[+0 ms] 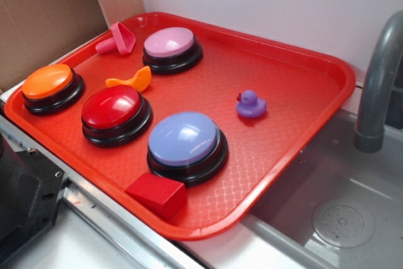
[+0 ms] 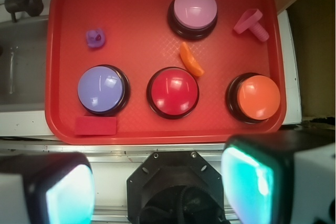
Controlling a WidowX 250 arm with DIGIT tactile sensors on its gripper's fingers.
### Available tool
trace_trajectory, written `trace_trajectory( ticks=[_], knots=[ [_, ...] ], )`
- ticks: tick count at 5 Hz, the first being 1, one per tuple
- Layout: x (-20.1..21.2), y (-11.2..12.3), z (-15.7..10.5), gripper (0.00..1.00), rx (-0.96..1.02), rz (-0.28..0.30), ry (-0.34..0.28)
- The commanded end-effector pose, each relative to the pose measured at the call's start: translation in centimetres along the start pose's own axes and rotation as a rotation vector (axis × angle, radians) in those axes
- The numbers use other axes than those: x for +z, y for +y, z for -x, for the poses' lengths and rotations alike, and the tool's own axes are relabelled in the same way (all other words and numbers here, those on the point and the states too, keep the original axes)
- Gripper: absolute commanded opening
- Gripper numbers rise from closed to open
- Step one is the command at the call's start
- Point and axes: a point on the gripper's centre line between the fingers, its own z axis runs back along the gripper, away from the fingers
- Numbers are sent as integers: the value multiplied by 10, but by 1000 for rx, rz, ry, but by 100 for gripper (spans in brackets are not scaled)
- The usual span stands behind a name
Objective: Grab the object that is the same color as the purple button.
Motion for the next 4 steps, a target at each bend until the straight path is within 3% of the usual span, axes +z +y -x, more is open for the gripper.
trace_trajectory(
  ticks=[1, 2, 3, 4],
  knots=[
    [0, 0, 0, 100, 0, 0, 0],
    [-10, -5, -13, 100, -50, -29, -11],
    [-21, -12, -28, 100, -95, -42, -69],
    [-40, -16, -49, 100, -107, -5, -124]
  ],
)
